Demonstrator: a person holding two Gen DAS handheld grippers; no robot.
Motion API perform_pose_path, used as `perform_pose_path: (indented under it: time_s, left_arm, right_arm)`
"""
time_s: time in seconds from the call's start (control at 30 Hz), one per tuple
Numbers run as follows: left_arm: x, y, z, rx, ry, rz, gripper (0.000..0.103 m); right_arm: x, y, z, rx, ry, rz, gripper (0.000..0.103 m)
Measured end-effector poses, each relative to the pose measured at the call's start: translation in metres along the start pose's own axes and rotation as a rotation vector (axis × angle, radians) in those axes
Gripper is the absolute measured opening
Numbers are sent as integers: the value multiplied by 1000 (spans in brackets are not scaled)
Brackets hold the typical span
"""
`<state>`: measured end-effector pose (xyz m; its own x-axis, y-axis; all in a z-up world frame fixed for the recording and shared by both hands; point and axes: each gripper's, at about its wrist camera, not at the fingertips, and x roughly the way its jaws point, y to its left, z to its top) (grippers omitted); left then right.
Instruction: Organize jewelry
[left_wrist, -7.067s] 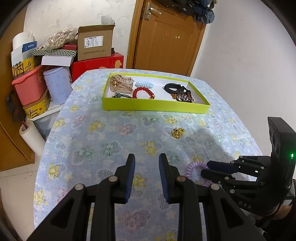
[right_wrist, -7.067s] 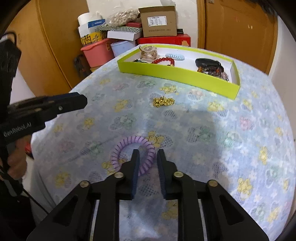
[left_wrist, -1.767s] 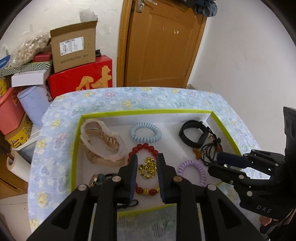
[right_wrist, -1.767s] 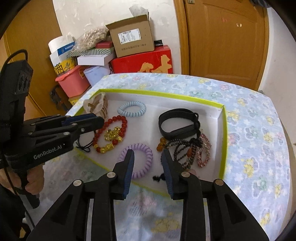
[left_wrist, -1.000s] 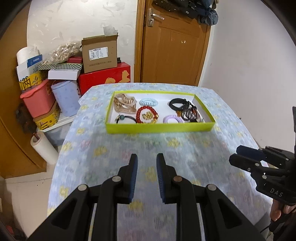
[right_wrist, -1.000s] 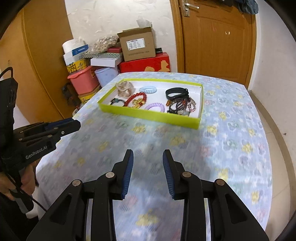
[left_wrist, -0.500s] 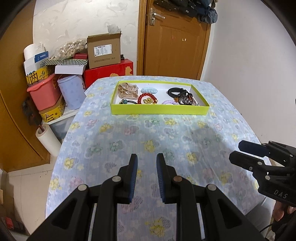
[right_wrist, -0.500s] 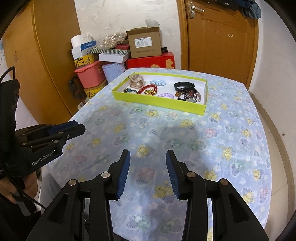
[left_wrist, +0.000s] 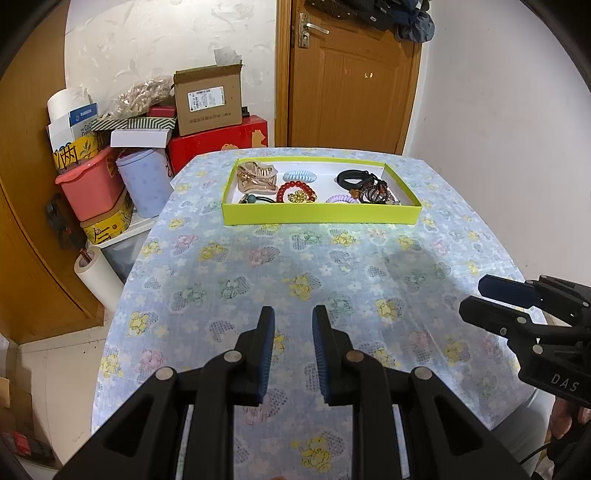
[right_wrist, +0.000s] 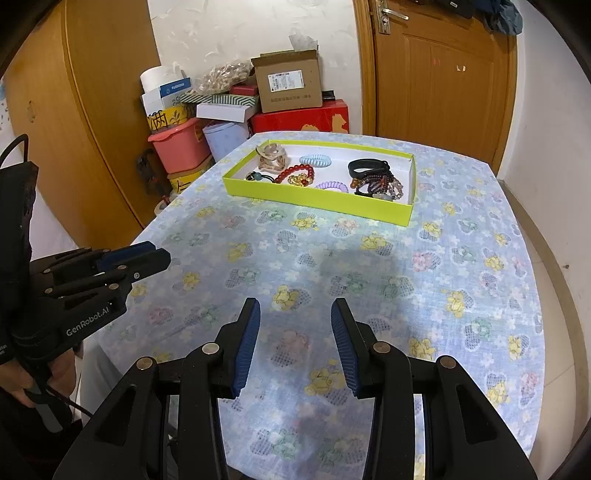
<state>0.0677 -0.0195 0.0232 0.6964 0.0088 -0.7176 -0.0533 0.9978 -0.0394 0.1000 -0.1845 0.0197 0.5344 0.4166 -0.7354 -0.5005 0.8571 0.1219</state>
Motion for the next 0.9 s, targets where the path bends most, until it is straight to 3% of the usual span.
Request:
perform_pose_path:
  time_s: [0.9]
  left_arm:
    - [1,3,-3,3,-1,3,22]
  right_arm:
    - [2,0,0,0,4,2,41]
